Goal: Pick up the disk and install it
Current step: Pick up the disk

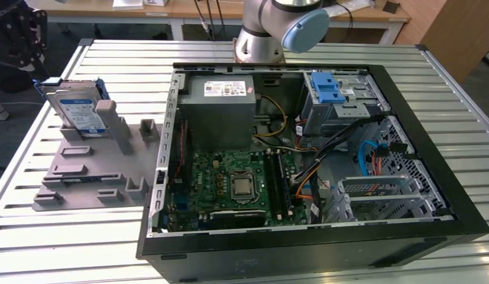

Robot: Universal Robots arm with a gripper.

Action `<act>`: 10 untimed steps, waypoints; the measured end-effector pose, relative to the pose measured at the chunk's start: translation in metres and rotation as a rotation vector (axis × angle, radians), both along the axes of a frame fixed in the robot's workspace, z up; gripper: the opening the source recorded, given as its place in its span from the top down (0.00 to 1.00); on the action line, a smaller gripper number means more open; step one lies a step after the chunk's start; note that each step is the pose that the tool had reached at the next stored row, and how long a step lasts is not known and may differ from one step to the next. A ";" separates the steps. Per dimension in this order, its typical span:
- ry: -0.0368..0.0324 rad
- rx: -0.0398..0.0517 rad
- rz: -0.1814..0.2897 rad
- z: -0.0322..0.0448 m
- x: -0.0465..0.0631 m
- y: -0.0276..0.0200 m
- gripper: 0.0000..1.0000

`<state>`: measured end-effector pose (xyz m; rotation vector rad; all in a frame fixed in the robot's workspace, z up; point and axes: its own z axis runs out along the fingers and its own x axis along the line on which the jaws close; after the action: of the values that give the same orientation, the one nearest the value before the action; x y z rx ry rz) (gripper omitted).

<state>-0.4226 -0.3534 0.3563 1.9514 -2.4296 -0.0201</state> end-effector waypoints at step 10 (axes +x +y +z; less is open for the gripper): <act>-0.0128 -0.0001 0.113 -0.0020 0.000 0.0000 0.89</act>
<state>-0.4226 -0.3533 0.3544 2.0914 -2.3228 -0.0053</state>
